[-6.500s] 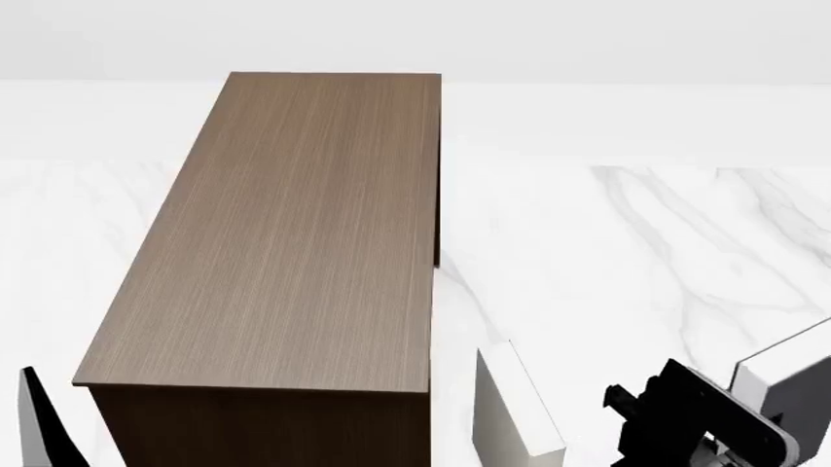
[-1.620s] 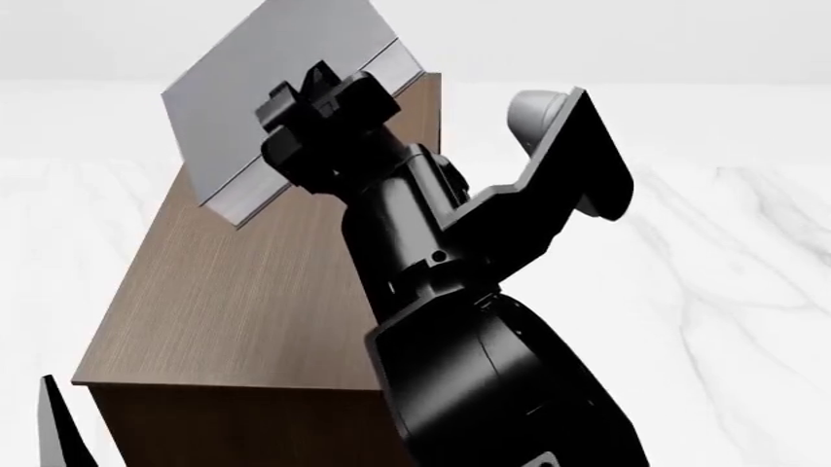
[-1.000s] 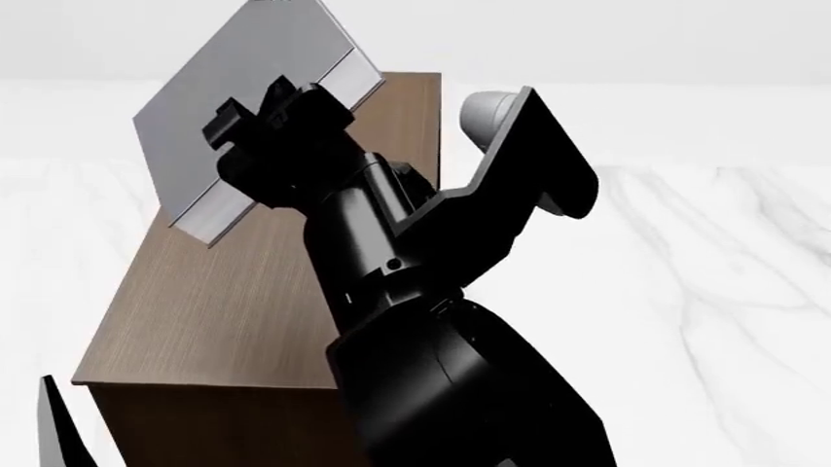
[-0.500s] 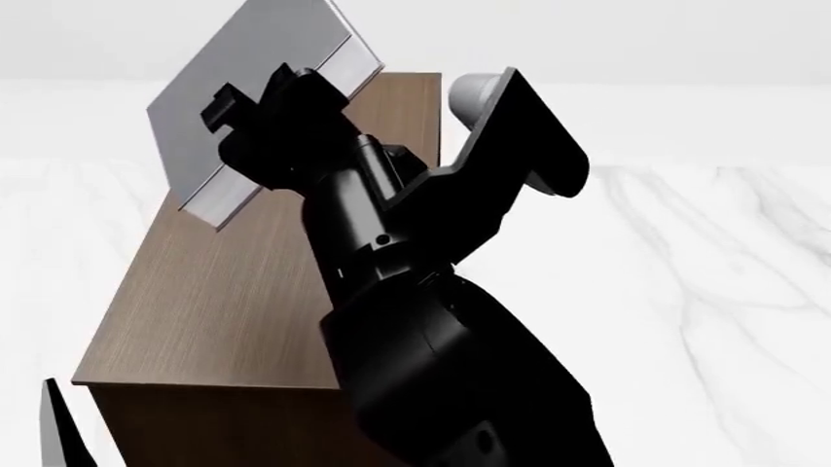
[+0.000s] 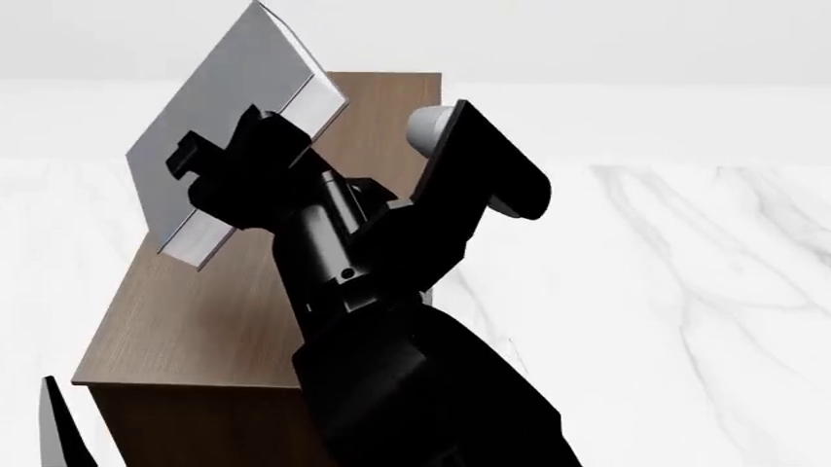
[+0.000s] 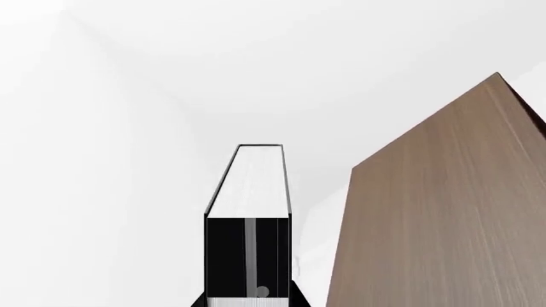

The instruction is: Pick up the book in the middle and place it on the cabinet shelf.

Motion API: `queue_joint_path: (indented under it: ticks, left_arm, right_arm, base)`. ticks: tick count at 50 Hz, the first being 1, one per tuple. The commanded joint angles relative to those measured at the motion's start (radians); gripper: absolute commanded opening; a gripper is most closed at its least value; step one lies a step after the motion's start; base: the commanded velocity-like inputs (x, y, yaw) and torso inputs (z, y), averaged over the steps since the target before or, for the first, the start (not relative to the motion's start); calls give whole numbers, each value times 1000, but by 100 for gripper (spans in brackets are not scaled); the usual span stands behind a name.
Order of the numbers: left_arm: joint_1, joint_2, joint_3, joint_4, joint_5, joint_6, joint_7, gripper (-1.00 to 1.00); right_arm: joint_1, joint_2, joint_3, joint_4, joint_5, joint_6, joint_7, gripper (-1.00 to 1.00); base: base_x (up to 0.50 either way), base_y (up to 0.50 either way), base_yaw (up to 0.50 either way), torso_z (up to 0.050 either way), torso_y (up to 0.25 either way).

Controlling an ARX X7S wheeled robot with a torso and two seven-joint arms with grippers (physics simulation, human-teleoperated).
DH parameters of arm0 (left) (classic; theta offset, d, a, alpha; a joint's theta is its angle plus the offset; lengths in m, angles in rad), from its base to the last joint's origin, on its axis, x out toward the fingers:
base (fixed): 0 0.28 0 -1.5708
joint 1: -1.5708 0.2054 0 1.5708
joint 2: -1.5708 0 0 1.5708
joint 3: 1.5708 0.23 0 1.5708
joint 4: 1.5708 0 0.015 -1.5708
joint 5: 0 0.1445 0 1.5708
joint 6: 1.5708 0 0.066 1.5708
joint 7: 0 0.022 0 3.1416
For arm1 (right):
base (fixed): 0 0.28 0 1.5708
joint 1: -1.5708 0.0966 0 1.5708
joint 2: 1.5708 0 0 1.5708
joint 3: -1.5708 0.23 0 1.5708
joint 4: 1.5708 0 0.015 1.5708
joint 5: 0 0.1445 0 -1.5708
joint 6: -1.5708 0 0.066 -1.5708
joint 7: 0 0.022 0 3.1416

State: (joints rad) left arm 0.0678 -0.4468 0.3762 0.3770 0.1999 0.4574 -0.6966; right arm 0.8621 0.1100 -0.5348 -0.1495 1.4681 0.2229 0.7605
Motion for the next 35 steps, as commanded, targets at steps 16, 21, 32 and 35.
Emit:
queue_joint_path:
  ticks: [16,21,32,35]
  left_arm:
    - [-1,15,-22,-6,-3,5,17,100]
    - [-2,14,-21,-7,-3,5,16,100]
    - [-1,12,-21,-9,-6,9,12,100]
    - [-2,11,-20,-9,-7,8,11,100]
  right_arm:
    - [2,-9,-1,54,-65,-35,-76,-100]
    - [-5,-6,-12,69,-72,-39,-85,-100]
    - [-15,-7,-21,90,-45,-43,-89,-100]
    - [-14,-8,-18,96,-34,-46,-89,-100]
  base:
    - [0,0,0,0,1]
    - [0,0,0,2,2]
    - [0,0,0,0,2]
    - [0,0,0,0,0]
